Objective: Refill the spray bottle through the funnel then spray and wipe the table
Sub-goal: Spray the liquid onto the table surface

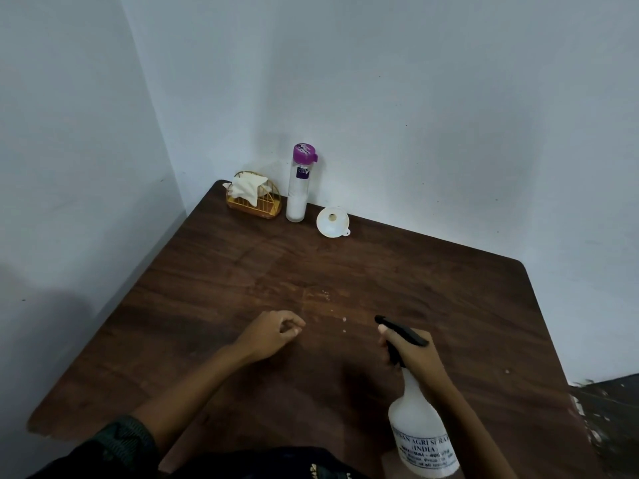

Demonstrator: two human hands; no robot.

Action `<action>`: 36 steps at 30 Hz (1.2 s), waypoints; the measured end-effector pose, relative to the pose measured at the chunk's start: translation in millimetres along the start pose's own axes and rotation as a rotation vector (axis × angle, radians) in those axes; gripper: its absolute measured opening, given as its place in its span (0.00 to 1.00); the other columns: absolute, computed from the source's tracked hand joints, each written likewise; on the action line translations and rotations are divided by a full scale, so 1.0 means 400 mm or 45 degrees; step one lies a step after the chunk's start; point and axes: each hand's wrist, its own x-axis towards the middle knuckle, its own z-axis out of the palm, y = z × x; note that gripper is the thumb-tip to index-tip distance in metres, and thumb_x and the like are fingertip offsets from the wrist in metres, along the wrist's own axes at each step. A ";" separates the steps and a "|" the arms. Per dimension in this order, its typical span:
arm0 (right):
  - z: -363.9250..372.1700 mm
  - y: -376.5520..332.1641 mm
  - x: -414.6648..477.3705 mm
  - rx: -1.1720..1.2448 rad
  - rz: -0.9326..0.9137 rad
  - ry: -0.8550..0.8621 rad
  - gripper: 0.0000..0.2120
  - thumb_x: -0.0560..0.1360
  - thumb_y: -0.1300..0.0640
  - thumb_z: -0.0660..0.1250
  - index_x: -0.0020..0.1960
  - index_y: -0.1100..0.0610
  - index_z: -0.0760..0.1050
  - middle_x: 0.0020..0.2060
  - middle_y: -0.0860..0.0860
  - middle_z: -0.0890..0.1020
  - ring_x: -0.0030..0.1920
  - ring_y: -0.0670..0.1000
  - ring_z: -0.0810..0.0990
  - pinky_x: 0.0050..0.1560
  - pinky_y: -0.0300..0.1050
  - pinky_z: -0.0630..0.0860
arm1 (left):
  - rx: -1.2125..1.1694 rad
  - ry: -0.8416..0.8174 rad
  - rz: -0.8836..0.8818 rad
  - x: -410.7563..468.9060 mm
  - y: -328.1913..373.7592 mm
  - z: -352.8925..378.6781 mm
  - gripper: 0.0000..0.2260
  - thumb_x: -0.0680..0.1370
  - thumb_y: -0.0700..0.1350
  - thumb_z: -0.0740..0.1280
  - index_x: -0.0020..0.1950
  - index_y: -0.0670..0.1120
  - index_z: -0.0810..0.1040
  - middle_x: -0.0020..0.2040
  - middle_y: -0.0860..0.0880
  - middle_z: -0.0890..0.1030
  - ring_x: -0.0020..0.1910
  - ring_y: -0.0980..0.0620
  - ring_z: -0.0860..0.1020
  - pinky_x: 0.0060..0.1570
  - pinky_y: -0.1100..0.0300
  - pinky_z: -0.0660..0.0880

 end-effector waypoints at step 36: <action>-0.042 -0.012 -0.015 0.134 -0.056 -0.242 0.11 0.75 0.59 0.66 0.45 0.68 0.78 0.35 0.63 0.82 0.35 0.59 0.80 0.28 0.43 0.74 | -0.067 -0.035 -0.112 -0.008 0.095 0.029 0.17 0.75 0.52 0.68 0.63 0.53 0.73 0.59 0.52 0.78 0.64 0.49 0.74 0.68 0.49 0.64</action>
